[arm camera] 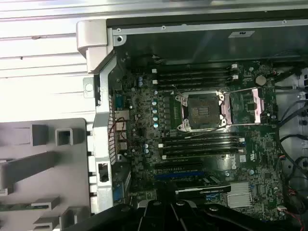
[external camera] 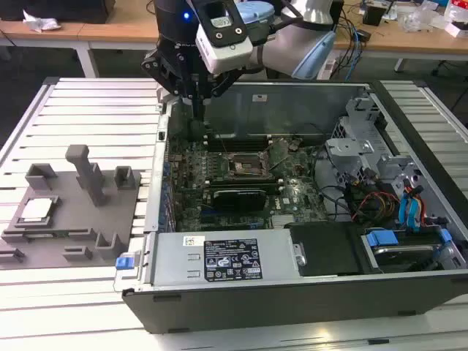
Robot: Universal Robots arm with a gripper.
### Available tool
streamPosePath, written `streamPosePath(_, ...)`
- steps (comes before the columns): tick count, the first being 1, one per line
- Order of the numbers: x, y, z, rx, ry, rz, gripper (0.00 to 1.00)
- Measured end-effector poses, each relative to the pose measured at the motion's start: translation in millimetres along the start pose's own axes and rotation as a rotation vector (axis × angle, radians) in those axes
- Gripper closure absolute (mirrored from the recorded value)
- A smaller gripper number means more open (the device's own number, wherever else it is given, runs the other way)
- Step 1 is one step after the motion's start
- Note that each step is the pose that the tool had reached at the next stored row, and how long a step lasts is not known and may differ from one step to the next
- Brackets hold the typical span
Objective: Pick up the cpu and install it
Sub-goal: 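Reach for the cpu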
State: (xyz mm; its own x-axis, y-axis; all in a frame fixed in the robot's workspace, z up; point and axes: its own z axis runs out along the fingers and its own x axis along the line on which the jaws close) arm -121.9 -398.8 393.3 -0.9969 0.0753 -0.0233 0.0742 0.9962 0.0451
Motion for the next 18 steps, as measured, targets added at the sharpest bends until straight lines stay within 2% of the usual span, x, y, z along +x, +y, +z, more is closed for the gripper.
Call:
streamPosePath(1, 2.6, -0.3, -0.1, 0.0001, 0.0, 0.0, 0.89)
streamPosePath(2, 9.2, -0.7, -0.3, 0.0, 0.0, 0.0, 0.89)
streamPosePath(5, 23.2, -1.7, -0.6, 0.0, -0.0001, 0.0, 0.89)
streamPosePath(8, 31.5, -2.4, -0.8, 0.0001, -0.0001, 0.0, 0.89)
streamPosePath(11, 43.5, -3.2, -1.0, 0.0, -0.0001, 0.0, 0.89)
streamPosePath(18, 57.4, -4.3, -1.0, 0.0, -0.0002, 0.0, 0.89)
